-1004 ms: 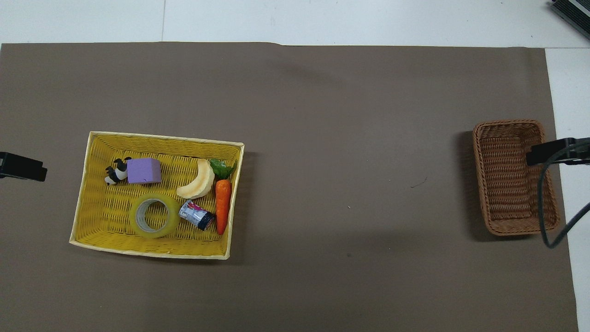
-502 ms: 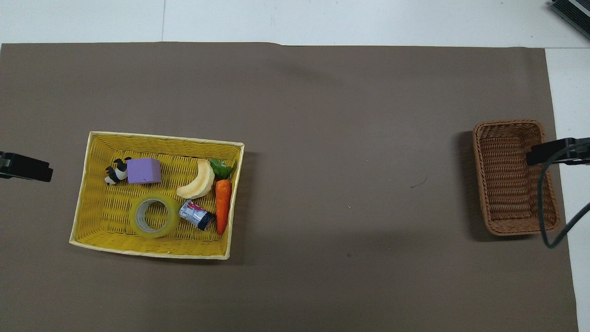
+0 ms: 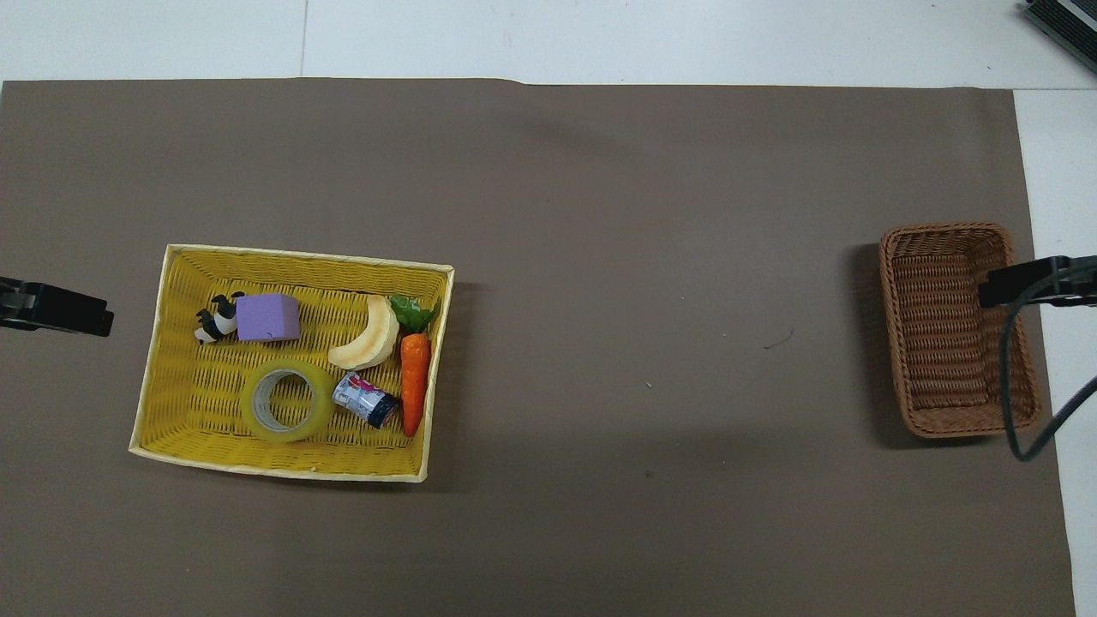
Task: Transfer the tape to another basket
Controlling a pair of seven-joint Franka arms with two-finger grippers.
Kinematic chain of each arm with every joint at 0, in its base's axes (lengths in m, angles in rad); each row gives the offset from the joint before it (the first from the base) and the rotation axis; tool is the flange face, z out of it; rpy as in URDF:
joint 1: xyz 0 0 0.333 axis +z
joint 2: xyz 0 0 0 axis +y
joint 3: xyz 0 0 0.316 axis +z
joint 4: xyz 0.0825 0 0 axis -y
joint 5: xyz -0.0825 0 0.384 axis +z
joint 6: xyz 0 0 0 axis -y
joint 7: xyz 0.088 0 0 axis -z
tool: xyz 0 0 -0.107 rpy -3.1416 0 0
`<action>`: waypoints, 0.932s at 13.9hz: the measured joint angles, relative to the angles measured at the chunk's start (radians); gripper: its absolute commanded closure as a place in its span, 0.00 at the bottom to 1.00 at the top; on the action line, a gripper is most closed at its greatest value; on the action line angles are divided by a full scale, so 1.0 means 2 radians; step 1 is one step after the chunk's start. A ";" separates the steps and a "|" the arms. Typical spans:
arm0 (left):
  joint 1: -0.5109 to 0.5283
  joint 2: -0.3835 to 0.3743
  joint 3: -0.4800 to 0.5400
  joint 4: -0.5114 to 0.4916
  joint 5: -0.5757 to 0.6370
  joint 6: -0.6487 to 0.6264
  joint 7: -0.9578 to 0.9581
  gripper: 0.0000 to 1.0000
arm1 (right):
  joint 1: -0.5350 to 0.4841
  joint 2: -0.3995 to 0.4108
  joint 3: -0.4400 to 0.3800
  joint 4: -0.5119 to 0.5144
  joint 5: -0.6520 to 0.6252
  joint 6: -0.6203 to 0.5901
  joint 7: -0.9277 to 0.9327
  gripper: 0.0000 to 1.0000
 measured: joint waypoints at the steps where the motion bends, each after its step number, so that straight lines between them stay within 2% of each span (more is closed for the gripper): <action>1: 0.000 0.000 0.000 0.000 0.000 0.000 0.000 0.00 | 0.000 0.000 0.000 0.000 0.000 0.000 0.000 0.00; 13: 0.001 -0.007 0.006 -0.009 -0.004 -0.029 -0.007 0.00 | 0.000 0.000 0.000 0.000 0.000 0.000 0.000 0.00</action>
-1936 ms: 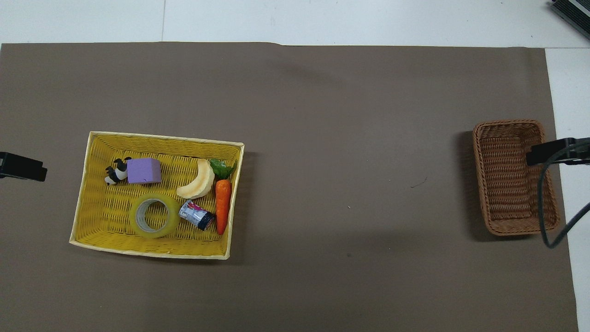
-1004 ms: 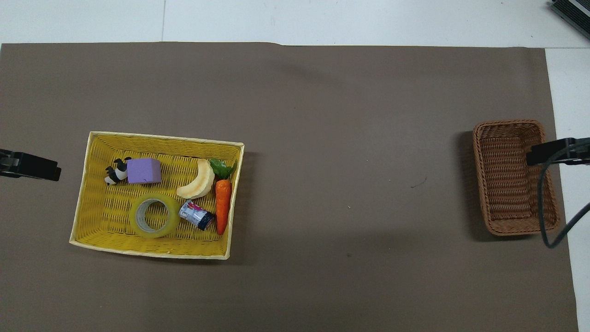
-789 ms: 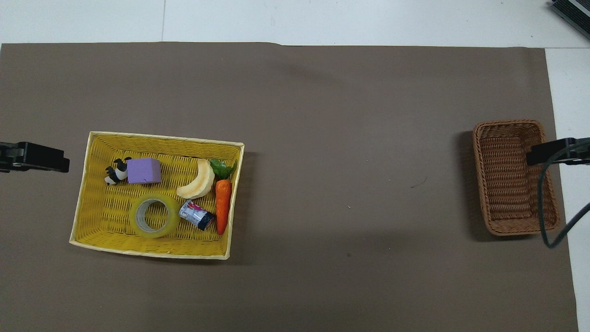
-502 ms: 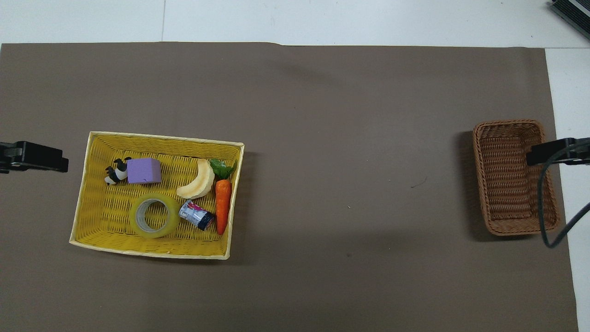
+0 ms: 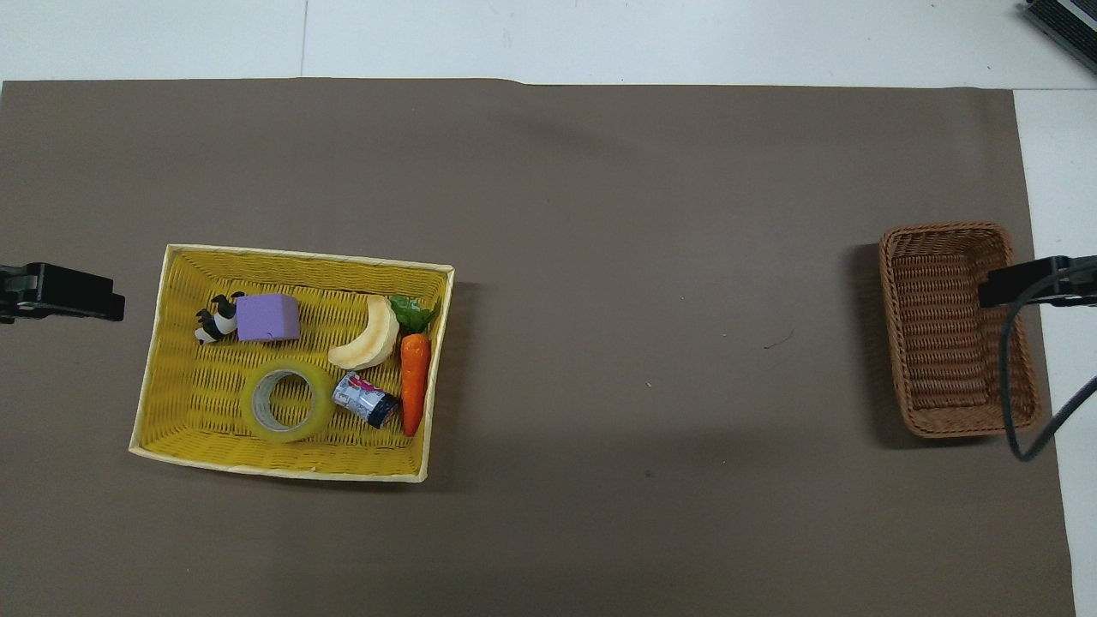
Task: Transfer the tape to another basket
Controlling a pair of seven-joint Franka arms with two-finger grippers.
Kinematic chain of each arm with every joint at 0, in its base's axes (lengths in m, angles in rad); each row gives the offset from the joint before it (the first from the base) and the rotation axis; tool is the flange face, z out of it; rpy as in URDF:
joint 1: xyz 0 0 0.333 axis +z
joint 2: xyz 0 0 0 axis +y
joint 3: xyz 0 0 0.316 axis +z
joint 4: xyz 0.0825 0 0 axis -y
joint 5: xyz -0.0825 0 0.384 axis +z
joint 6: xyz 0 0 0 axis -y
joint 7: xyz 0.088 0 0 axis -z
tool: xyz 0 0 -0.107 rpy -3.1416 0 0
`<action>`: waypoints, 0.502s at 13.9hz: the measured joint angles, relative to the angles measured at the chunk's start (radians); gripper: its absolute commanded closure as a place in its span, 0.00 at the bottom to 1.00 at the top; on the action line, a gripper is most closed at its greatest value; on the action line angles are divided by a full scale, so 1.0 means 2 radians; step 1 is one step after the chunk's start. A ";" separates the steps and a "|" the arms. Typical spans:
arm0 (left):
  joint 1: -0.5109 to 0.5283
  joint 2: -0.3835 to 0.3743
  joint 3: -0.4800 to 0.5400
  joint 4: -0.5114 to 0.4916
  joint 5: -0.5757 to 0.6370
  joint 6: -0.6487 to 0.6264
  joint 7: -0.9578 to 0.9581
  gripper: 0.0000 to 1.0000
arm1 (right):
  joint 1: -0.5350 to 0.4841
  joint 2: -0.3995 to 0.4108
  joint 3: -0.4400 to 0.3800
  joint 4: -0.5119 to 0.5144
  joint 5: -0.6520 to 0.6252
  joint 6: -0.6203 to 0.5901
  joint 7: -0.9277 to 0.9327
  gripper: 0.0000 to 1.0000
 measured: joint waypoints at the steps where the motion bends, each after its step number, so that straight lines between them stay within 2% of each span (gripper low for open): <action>1: 0.000 -0.006 0.001 -0.012 0.000 0.001 -0.001 0.00 | 0.000 0.000 0.000 0.000 0.000 0.000 0.000 0.00; 7: 0.014 -0.028 0.006 -0.094 0.000 0.040 -0.007 0.00 | 0.000 0.000 0.000 0.000 0.000 0.000 0.000 0.00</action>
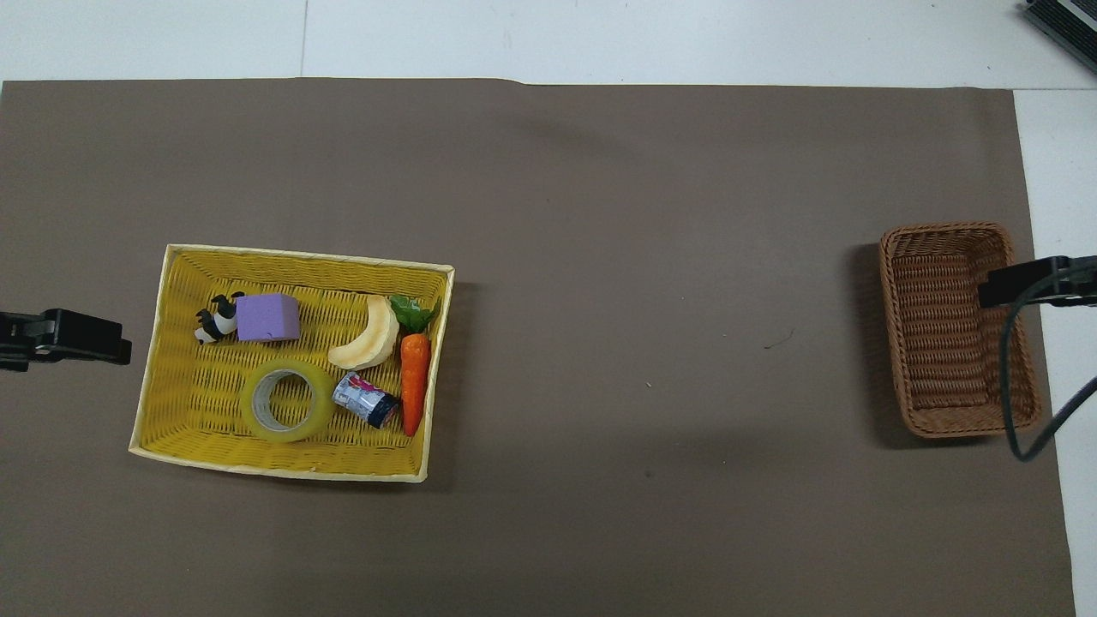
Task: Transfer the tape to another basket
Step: 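Reach the left gripper into the yellow basket to the tape roll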
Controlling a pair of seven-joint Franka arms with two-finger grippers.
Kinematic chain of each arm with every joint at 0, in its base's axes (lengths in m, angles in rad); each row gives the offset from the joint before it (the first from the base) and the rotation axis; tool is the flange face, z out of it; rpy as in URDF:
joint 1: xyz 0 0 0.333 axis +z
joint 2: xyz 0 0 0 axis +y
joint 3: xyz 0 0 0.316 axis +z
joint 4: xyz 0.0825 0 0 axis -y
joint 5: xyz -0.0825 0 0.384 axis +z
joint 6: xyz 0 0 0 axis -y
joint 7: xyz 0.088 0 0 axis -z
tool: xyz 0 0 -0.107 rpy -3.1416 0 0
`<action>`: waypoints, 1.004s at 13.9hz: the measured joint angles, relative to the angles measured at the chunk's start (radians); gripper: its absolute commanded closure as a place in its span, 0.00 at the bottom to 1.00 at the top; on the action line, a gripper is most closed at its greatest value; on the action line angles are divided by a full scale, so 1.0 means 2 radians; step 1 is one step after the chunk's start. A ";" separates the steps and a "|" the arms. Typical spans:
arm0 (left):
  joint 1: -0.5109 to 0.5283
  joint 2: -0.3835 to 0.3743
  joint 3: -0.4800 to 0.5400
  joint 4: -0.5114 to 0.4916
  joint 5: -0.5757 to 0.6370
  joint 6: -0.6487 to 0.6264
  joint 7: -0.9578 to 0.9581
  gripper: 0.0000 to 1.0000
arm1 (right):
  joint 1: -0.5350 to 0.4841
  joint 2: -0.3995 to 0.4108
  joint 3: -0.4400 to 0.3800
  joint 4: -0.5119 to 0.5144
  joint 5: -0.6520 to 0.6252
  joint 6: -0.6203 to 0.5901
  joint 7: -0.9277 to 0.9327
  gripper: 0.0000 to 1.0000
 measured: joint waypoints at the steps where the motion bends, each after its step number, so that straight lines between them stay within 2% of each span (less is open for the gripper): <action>1: 0.001 0.000 0.001 -0.015 0.000 0.013 -0.006 0.00 | 0.000 0.000 0.000 0.000 0.000 0.000 0.000 0.00; 5: 0.001 -0.010 0.000 -0.085 0.000 0.083 -0.018 0.00 | 0.000 0.000 0.000 0.000 0.000 0.000 0.000 0.00; 10: 0.001 -0.042 -0.003 -0.210 0.000 0.207 -0.019 0.00 | 0.000 0.000 0.000 0.000 0.000 0.000 0.000 0.00; 14: 0.001 -0.046 -0.005 -0.289 0.000 0.287 -0.019 0.00 | 0.000 0.000 0.000 0.000 0.000 0.000 0.000 0.00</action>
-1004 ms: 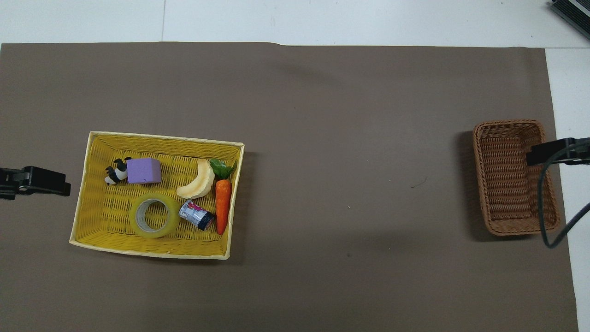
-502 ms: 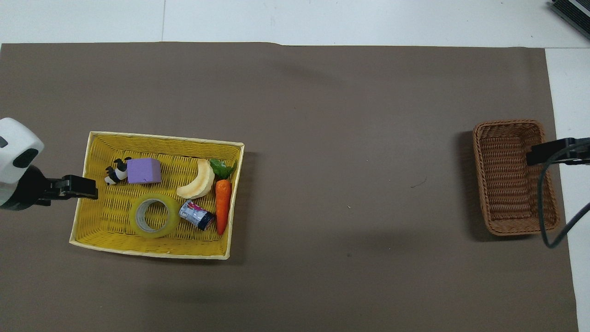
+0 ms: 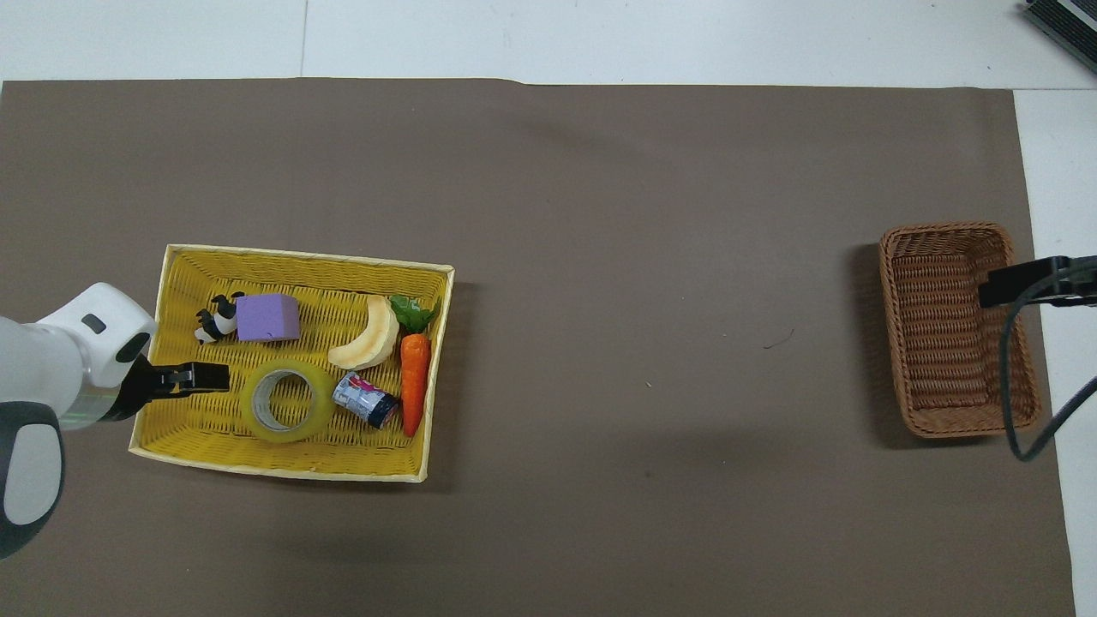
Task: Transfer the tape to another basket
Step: 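Reach the left gripper into the yellow basket to the tape roll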
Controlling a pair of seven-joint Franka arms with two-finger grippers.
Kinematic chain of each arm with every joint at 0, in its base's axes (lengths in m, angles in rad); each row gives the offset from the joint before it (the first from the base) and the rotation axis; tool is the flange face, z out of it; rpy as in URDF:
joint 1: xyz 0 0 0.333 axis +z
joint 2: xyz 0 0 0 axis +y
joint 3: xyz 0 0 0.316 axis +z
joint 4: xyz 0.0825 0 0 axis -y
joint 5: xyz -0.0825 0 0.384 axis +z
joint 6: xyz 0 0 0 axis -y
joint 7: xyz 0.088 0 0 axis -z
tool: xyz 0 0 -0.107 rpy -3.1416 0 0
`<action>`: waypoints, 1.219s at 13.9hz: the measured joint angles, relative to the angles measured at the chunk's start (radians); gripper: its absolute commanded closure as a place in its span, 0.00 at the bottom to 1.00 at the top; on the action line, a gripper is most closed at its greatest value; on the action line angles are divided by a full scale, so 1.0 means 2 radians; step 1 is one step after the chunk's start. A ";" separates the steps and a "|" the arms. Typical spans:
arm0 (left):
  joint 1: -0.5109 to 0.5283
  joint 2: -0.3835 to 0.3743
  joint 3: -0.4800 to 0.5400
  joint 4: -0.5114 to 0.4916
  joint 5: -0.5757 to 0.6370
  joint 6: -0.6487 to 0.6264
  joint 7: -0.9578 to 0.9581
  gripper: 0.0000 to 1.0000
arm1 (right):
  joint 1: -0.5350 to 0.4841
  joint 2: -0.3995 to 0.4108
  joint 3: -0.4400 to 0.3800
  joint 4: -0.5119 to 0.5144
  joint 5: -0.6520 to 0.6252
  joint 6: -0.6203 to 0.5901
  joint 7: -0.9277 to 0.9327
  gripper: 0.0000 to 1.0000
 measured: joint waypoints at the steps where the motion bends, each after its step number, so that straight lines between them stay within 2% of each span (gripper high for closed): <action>1: 0.000 0.000 0.000 -0.016 0.000 0.013 0.000 0.00 | 0.000 0.000 0.000 0.000 0.000 0.000 0.000 0.00; 5: -0.005 0.005 -0.006 -0.083 0.000 0.087 -0.004 0.00 | 0.000 0.000 0.000 0.000 0.000 0.000 0.000 0.00; 6: -0.007 0.010 -0.006 -0.092 0.000 0.102 -0.007 0.09 | 0.000 0.000 0.000 0.000 0.000 0.000 0.000 0.00; 7: -0.008 0.016 -0.006 -0.098 -0.001 0.114 -0.010 0.23 | 0.000 0.000 0.000 0.000 0.000 0.000 0.000 0.00; 8: -0.009 0.024 -0.006 -0.101 -0.002 0.126 -0.011 0.42 | 0.000 0.000 0.000 0.000 0.000 0.000 0.000 0.00; 10: -0.012 0.042 -0.006 -0.104 -0.004 0.147 -0.013 0.90 | 0.000 0.000 0.000 0.000 0.000 0.000 0.000 0.00; 11: -0.016 0.053 -0.006 -0.107 -0.005 0.158 -0.014 1.00 | 0.000 0.000 0.000 0.000 0.000 0.000 0.000 0.00; 13: -0.021 0.065 -0.006 -0.108 -0.005 0.167 -0.016 1.00 | 0.000 0.000 0.000 0.000 0.000 0.000 0.000 0.00; 15: -0.021 0.062 -0.004 -0.105 -0.004 0.160 -0.016 1.00 | 0.000 0.000 0.000 0.000 0.000 0.000 0.000 0.00; 17: -0.023 0.062 -0.005 -0.088 -0.005 0.130 -0.016 1.00 | 0.000 0.000 0.000 0.000 0.000 0.000 0.000 0.00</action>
